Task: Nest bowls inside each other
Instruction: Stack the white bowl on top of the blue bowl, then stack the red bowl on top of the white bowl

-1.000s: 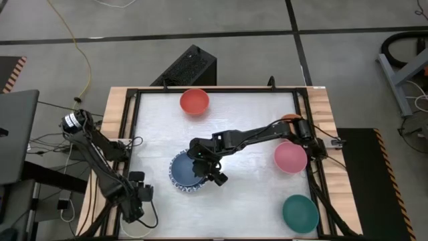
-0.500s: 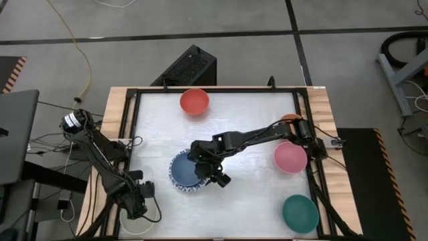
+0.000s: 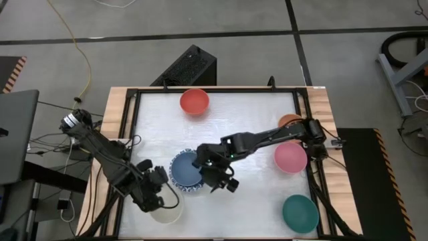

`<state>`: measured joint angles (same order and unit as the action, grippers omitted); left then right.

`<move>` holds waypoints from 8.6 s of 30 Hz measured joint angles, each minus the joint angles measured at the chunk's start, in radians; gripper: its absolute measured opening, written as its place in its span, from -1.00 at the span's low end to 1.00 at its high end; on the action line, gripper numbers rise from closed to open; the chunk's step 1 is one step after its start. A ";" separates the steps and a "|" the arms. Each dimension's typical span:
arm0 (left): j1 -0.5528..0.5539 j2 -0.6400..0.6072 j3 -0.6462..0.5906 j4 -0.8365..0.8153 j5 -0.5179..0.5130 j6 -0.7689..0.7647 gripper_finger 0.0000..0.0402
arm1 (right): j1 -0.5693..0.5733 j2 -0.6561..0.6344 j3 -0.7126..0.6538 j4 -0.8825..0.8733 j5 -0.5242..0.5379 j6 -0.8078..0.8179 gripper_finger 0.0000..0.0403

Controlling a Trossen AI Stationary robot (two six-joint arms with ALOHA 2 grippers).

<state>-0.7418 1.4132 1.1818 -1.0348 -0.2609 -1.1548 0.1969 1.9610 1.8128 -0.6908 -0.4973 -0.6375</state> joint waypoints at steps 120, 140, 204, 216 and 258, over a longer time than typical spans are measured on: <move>0.167 -0.389 0.007 0.357 -0.393 1.016 -0.02 | -0.082 0.061 -0.006 0.053 0.062 -0.114 -0.94; 0.091 -0.645 -0.371 0.945 -0.408 1.293 -0.02 | -0.102 0.155 -0.007 0.057 0.050 -0.089 -0.93; 0.093 -0.792 -0.565 0.553 -0.804 0.821 -0.02 | -0.632 0.315 0.205 0.010 0.208 -0.073 -0.13; 0.093 -0.792 -0.565 0.552 -0.826 0.824 -0.02 | -0.658 0.319 0.205 -0.027 0.223 -0.075 -0.13; 0.130 -0.792 -0.564 0.464 -0.892 0.674 -0.02 | -0.432 0.111 0.206 -0.150 0.420 -0.131 -0.96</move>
<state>-0.6116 0.6212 0.6174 -0.5710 -1.1528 -0.4805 -0.2350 2.0723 2.0186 -0.8411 -0.0774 -0.7682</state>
